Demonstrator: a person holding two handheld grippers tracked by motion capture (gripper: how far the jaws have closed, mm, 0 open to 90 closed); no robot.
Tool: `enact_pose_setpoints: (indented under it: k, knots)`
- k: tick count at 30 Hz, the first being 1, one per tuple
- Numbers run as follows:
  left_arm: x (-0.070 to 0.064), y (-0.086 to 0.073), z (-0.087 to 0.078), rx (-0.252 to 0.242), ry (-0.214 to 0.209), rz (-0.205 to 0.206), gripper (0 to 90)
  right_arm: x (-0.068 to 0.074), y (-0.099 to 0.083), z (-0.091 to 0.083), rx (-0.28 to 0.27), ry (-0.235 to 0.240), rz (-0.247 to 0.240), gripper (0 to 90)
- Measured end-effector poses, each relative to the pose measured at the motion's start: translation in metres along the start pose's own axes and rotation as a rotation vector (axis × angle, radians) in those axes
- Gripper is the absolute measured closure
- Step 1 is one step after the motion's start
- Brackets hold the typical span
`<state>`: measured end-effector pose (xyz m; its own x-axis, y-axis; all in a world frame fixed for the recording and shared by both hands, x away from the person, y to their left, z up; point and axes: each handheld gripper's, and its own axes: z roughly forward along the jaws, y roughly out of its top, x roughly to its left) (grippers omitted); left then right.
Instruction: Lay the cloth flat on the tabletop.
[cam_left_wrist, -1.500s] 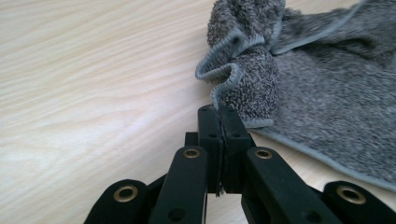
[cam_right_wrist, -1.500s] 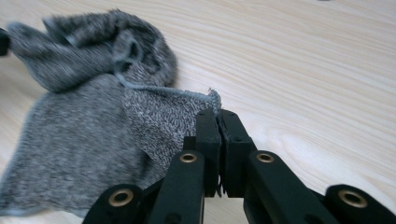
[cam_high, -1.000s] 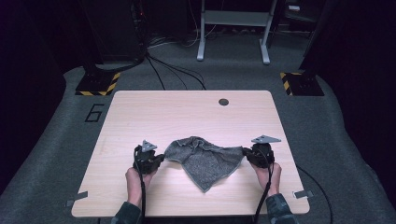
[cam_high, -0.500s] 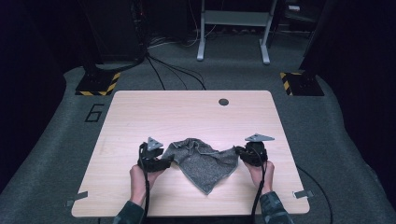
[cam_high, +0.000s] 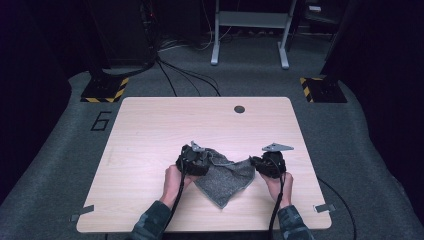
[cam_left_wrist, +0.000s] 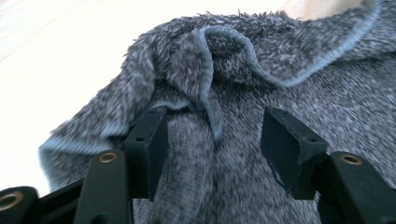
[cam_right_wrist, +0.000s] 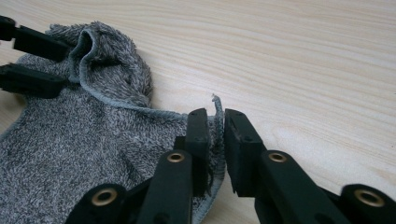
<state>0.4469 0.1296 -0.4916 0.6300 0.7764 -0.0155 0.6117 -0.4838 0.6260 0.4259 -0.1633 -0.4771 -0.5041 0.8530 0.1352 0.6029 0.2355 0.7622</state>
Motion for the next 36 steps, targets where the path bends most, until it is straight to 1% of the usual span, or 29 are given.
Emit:
enact_pose_setpoints:
  k: [2, 3, 4, 5, 6, 7, 8, 9, 10, 11, 12, 13, 14, 15, 16, 17, 20, 22, 23, 24, 25, 26, 27, 29, 30, 32, 33, 35, 36]
  knots:
    - [0.0, 0.003, 0.005, 0.014, 0.005, -0.016, 43.2, 0.0, 0.0, 0.0, 0.0, 0.001, 0.003, 79.1]
    - [0.003, 0.005, 0.009, 0.022, 0.009, -0.025, 46.2, 0.0, 0.001, 0.001, 0.002, 0.001, 0.006, 77.9]
    - [0.003, 0.005, 0.009, 0.022, 0.009, -0.025, 47.2, 0.0, 0.001, 0.001, 0.002, 0.001, 0.006, 77.9]
    - [0.004, 0.005, 0.01, 0.016, 0.014, -0.036, 48.1, -0.001, 0.002, 0.002, 0.007, -0.004, 0.007, 77.2]
    - [0.005, 0.006, 0.011, 0.018, 0.011, -0.033, 48.1, -0.001, 0.002, 0.002, 0.007, -0.004, 0.007, 76.5]
    - [0.005, 0.006, 0.012, 0.019, 0.013, -0.032, 50.2, -0.004, 0.003, 0.006, 0.015, -0.009, 0.013, 75.1]
    - [0.004, 0.007, 0.014, 0.026, 0.017, -0.021, 51.7, -0.004, 0.003, 0.008, 0.019, -0.011, 0.028, 73.8]
    - [0.004, 0.007, 0.014, 0.026, 0.017, -0.021, 54.2, -0.006, 0.004, 0.01, 0.025, -0.013, 0.041, 73.3]
    - [0.004, 0.007, 0.015, 0.027, 0.019, -0.017, 54.2, -0.006, 0.004, 0.01, 0.025, -0.013, 0.041, 73.3]
    - [0.004, 0.007, 0.016, 0.033, 0.021, -0.011, 56.5, -0.007, 0.003, 0.012, 0.032, -0.009, 0.059, 73.3]
    - [0.006, 0.006, 0.017, 0.03, 0.03, -0.018, 66.0, -0.009, 0.003, 0.016, 0.038, -0.002, 0.065, 76.2]
    - [0.006, 0.006, 0.018, 0.029, 0.04, -0.02, 71.8, -0.01, 0.002, 0.018, 0.042, 0.008, 0.066, 80.5]
    - [0.008, 0.005, 0.018, 0.022, 0.03, -0.027, 78.4, -0.011, 0.002, 0.019, 0.048, 0.015, 0.064, 84.8]
    - [0.009, 0.005, 0.018, 0.026, 0.029, -0.032, 82.8, -0.011, 0.001, 0.02, 0.05, 0.016, 0.061, 87.3]
    - [0.009, 0.005, 0.018, 0.026, 0.029, -0.032, 85.0, -0.011, 0.001, 0.02, 0.05, 0.016, 0.061, 87.3]
    - [0.01, 0.005, 0.016, 0.023, 0.027, -0.028, 85.9, -0.01, 0.001, 0.019, 0.054, 0.03, 0.068, 88.3]
    - [0.01, 0.005, 0.012, 0.012, 0.027, -0.022, 86.8, -0.01, 0.001, 0.018, 0.046, 0.033, 0.065, 88.5]
    - [0.011, 0.005, 0.006, -0.008, 0.028, -0.019, 87.0, -0.01, 0.002, 0.014, 0.027, 0.035, 0.059, 88.7]
    - [0.012, 0.004, -0.002, -0.024, 0.031, -0.016, 86.9, -0.01, 0.003, 0.009, 0.016, 0.043, 0.069, 88.8]
    - [0.012, 0.004, -0.002, -0.024, 0.031, -0.016, 86.9, -0.01, 0.003, 0.009, 0.016, 0.043, 0.069, 88.8]
    - [0.014, 0.002, -0.009, -0.042, 0.034, -0.018, 86.9, -0.011, 0.004, 0.005, 0.002, 0.05, 0.07, 88.9]
    - [0.014, 0.002, -0.009, -0.042, 0.034, -0.018, 86.9, -0.011, 0.004, 0.005, 0.002, 0.05, 0.07, 88.9]
    - [0.017, 0.0, -0.018, -0.05, 0.034, -0.021, 86.9, -0.012, 0.005, 0.001, -0.019, 0.056, 0.068, 89.0]
    - [0.019, -0.002, -0.021, -0.055, 0.034, -0.018, 86.8, -0.011, 0.005, -0.001, -0.021, 0.056, 0.076, 89.0]
    - [0.02, -0.004, -0.024, -0.058, 0.043, -0.017, 86.7, -0.011, 0.006, -0.002, -0.025, 0.061, 0.078, 89.0]
    - [0.024, -0.008, -0.03, -0.06, 0.042, -0.021, 86.6, -0.01, 0.004, -0.004, -0.029, 0.067, 0.08, 89.1]
    - [0.026, -0.012, -0.033, -0.07, 0.037, -0.027, 86.4, -0.009, 0.003, -0.004, -0.029, 0.07, 0.078, 89.1]
    - [0.027, -0.013, -0.035, -0.066, 0.036, -0.027, 86.0, -0.008, 0.003, -0.004, -0.025, 0.07, 0.081, 89.1]
    - [0.027, -0.015, -0.034, -0.065, 0.036, -0.031, 82.1, -0.006, 0.002, -0.003, -0.02, 0.075, 0.08, 89.1]
